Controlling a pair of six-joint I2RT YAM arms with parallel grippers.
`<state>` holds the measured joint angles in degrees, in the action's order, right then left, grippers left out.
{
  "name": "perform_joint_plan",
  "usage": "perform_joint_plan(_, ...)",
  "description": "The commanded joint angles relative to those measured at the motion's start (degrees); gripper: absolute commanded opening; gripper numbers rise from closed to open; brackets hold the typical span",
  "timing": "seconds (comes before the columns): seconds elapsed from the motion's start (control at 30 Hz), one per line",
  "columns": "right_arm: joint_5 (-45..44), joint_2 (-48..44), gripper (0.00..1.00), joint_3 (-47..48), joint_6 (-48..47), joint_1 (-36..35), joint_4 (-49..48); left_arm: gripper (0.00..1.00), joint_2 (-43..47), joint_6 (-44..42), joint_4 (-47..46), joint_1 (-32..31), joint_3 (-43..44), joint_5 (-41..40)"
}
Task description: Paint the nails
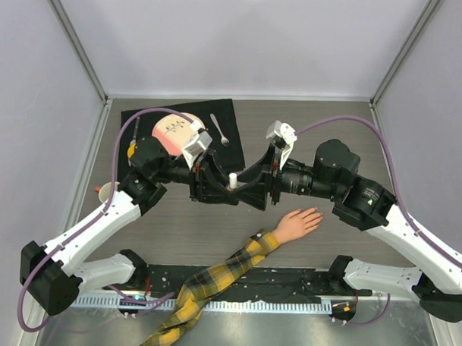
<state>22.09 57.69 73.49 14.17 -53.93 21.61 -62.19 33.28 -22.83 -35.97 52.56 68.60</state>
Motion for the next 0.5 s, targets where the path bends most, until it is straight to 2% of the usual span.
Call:
perform_joint_plan(0.0,6.3,0.8,0.56,0.9,-0.2,1.2,-3.4,0.00,0.5,4.4,-7.8,0.0,0.2,4.2)
perform_joint_plan(0.47,9.2,2.1,0.50,2.0,2.1,3.6,-6.7,0.00,0.7,4.3,-6.7,-1.0,0.0,5.3)
